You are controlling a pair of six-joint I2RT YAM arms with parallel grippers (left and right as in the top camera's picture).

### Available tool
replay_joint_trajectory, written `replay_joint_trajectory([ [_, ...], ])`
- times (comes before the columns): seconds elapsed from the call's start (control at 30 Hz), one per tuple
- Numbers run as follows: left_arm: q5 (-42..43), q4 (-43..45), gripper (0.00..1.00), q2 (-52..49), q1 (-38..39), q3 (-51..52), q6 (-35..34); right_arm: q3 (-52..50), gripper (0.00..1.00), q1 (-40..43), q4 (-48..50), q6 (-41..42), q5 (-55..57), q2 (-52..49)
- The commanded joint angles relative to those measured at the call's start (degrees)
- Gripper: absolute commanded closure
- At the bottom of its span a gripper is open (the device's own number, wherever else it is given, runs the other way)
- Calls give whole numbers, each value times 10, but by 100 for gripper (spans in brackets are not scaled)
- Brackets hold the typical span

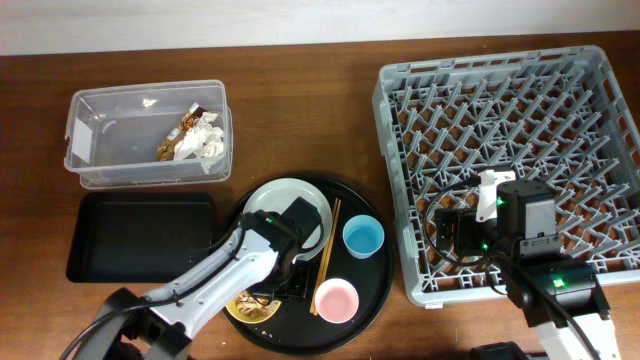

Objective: Sort waste into correct bins and load items into the dishwasher rack
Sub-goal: 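Grasp the yellow bowl with left gripper and tip shells onto black tray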

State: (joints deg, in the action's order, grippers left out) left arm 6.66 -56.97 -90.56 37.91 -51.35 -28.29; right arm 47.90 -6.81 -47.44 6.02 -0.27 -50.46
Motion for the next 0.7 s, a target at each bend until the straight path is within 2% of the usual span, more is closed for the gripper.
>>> replay_joint_trajectory([
  [0.0, -16, -39, 100, 14, -21, -46, 19, 10, 1, -3, 0, 5, -6, 2],
  [0.13, -31, -88, 100, 53, -78, -138, 75, 10, 1, -3, 0, 5, -6, 2],
  [0.27, -25, -93, 100, 71, -213, -180, 151, 10, 1, -3, 0, 5, -6, 2],
  [0.37, 88, -75, 100, 70, -352, -179, 278, 10, 1, -3, 0, 5, -6, 2],
  [0.47, 201, -58, 100, 69, -457, -178, 355, 10, 1, -3, 0, 5, -6, 2],
  [0.6, 332, -48, 100, 31, -572, -170, 416, 10, 1, -3, 0, 5, -6, 2],
  [0.67, 402, -46, 100, -14, -618, -170, 422, 10, 1, -3, 0, 5, -6, 2],
])
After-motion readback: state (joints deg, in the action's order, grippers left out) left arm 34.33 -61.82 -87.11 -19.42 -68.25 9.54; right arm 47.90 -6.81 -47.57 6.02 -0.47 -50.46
